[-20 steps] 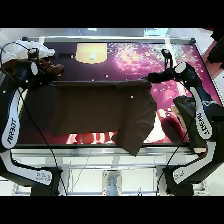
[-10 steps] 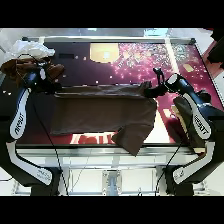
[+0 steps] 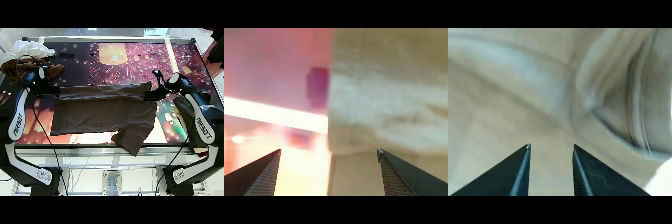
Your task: Fold the shirts.
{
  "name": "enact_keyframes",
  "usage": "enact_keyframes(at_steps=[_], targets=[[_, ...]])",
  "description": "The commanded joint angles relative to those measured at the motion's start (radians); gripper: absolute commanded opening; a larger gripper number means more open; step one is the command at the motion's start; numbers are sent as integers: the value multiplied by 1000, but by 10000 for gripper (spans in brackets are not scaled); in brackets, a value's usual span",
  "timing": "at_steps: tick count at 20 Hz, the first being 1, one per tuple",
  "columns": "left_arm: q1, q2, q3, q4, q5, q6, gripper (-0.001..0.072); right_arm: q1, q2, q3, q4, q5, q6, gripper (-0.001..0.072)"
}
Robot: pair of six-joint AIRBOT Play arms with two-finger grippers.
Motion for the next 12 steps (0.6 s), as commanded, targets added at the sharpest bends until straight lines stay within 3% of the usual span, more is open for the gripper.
enact_keyframes(at_steps=[1,4,7,12], targets=[[0,143,-1,60,-5,-2,703,-14,151,-3,-140,103,37,319],[0,351,-101,95,40,11,703,-82,339,-135,-100,129,36,319],[0,555,-341,116,43,11,703,-153,523,-468,-7,96,37,319],[-1,822,-641,42,66,11,703,-192,740,-942,428,-26,36,349]])
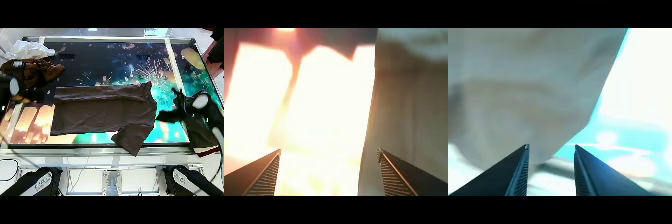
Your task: Fold the shirts.
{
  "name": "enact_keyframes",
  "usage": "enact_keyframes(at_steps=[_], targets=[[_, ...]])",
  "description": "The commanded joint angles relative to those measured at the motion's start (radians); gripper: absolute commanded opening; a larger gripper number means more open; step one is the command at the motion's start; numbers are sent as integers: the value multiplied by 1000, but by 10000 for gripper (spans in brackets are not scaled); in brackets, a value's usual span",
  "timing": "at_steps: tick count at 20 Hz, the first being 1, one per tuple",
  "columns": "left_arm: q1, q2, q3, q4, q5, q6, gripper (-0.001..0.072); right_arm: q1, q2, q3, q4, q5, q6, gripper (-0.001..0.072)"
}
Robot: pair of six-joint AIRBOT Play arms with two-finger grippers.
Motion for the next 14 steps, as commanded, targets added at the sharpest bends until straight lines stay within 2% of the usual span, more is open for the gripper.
enact_keyframes(at_steps=[1,3,9,14], targets=[[-1,156,-163,-55,10,2,703,-21,115,-290,314,-67,0,349],[-1,163,-171,-102,13,4,703,-6,115,-366,381,-103,0,348],[-1,162,-172,-336,38,127,703,174,115,-427,369,-192,60,348],[-1,162,-172,-349,37,130,703,208,115,-425,328,-223,85,348]])
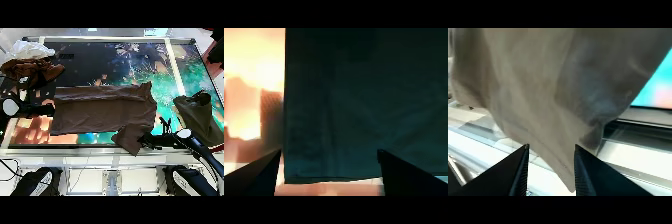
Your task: Fold the shirts.
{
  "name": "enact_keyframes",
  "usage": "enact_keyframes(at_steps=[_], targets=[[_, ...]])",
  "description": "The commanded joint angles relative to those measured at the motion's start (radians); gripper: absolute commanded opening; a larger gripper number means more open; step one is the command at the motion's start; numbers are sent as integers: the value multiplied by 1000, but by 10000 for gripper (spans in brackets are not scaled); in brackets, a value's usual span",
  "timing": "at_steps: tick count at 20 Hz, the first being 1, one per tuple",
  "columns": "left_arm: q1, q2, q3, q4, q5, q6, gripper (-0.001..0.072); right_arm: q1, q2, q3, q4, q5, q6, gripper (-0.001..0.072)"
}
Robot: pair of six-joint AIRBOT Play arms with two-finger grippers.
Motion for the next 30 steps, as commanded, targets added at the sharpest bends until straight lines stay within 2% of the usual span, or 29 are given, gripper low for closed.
enact_keyframes(at_steps=[1,9,15,17,22,26,28,30], targets=[[-1,2,-2,-35,2,15,703,23,1,-1,-37,-36,17,348],[-1,2,-2,-35,2,15,703,23,1,90,-178,-39,67,348],[-1,2,-2,-35,3,15,703,23,1,89,-363,39,201,348],[-1,2,-2,-35,3,14,703,23,1,77,-334,19,203,348],[-1,2,-2,-35,3,14,703,24,1,13,-150,-109,188,348],[-1,2,-2,-35,4,14,703,24,1,9,-106,-150,188,345],[-1,2,-2,-35,11,14,703,24,1,9,-93,-169,188,305],[-1,2,-2,-35,31,14,703,25,0,9,-88,-187,189,305]])
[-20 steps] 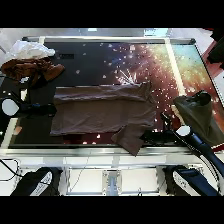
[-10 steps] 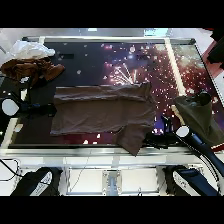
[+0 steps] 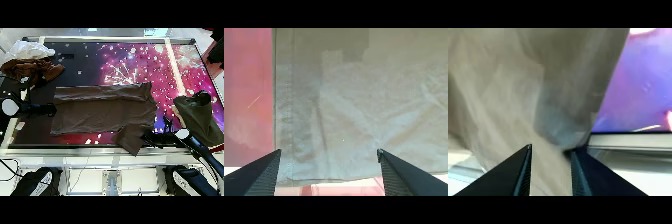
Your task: Fold the shirts.
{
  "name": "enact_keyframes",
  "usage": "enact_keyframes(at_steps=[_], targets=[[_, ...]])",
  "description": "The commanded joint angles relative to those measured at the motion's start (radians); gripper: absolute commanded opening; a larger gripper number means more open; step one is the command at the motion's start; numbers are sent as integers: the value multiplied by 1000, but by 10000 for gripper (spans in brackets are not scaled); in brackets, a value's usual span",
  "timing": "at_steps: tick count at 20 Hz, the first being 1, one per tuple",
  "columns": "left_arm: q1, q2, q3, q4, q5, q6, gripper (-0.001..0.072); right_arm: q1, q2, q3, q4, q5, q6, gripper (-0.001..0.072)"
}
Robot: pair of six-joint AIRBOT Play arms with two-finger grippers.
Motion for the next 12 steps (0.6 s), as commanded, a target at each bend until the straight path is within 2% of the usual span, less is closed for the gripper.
enact_keyframes(at_steps=[1,4,5,6,8,10,11,12], targets=[[-1,0,0,0,23,0,703,2,-4,-2,27,-33,0,305],[-1,0,0,1,23,0,703,2,-29,-2,35,-39,0,304],[-1,0,0,1,23,1,703,2,-48,-2,43,-40,-2,242],[-1,0,0,1,23,1,703,2,-70,-2,58,-40,-26,141],[-1,0,-1,12,19,2,703,1,-89,-2,113,-46,-122,28],[-1,0,0,85,32,11,704,-1,-86,8,180,-47,-195,26],[0,0,0,171,53,-24,703,-1,-86,25,182,-45,-209,25],[0,0,-1,288,77,-130,702,-1,-85,50,175,-39,-211,26]])
